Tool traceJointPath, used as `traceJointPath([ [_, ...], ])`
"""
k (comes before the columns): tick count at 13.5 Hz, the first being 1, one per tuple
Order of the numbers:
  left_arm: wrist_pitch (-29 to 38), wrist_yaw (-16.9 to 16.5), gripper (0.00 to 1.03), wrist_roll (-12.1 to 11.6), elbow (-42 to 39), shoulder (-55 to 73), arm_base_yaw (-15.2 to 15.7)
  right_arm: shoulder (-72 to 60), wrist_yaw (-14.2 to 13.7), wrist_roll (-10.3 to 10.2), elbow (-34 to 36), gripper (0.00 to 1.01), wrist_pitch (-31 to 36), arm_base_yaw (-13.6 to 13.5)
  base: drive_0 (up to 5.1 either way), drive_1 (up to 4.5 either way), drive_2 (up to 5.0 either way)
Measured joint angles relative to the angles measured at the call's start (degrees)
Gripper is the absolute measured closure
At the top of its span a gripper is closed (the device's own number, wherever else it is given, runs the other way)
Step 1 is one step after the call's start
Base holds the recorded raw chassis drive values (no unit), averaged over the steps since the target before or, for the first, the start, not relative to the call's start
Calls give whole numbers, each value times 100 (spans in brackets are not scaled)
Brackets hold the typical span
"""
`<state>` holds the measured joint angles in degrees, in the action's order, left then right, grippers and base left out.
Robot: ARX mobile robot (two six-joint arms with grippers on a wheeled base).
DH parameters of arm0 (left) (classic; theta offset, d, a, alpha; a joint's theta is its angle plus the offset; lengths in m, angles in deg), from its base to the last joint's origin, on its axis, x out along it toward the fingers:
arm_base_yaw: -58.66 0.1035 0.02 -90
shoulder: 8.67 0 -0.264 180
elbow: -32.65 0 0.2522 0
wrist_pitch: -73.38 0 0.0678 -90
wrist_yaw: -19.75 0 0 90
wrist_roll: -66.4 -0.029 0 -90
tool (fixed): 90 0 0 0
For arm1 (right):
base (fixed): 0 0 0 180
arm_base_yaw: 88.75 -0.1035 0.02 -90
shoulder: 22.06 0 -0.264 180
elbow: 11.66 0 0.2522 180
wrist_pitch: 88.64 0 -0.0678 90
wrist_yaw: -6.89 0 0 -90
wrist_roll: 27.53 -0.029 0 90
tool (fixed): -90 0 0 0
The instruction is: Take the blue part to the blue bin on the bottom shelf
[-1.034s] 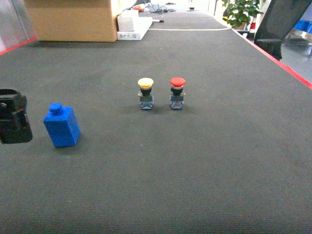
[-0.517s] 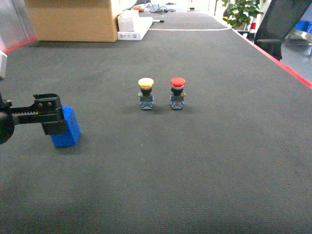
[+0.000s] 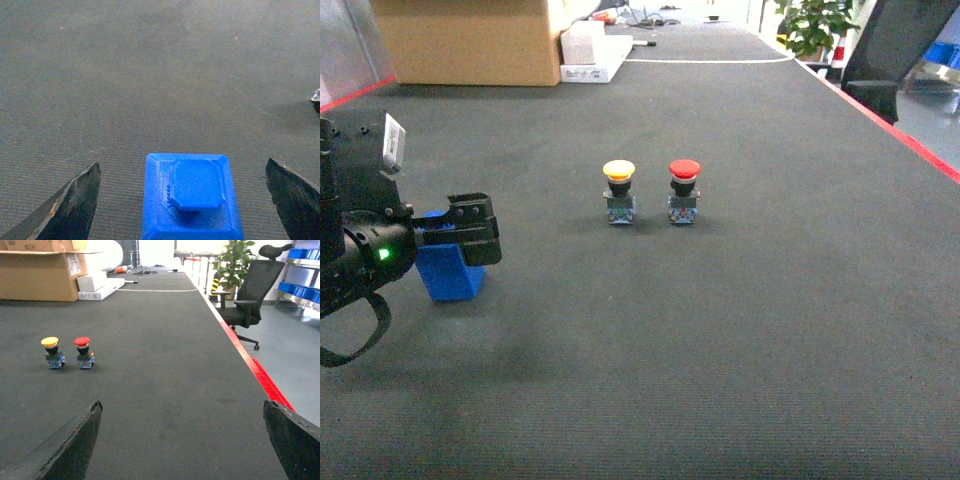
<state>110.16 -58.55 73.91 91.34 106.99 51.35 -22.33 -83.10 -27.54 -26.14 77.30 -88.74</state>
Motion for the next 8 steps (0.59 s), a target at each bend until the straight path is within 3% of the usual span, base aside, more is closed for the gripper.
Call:
traceJointPath([
  [3,-356,-7,5,-15,820,817,81,0,-2,0,0,3,-2,0,0,0,0],
  [7,-481,-13,5,-7,942,866,79,0,-2,0,0,3,0,0,0,0,0],
  [8,-490,79,15,-44,942,881,76,0,-2,0,0,3,0,0,0,0,0],
])
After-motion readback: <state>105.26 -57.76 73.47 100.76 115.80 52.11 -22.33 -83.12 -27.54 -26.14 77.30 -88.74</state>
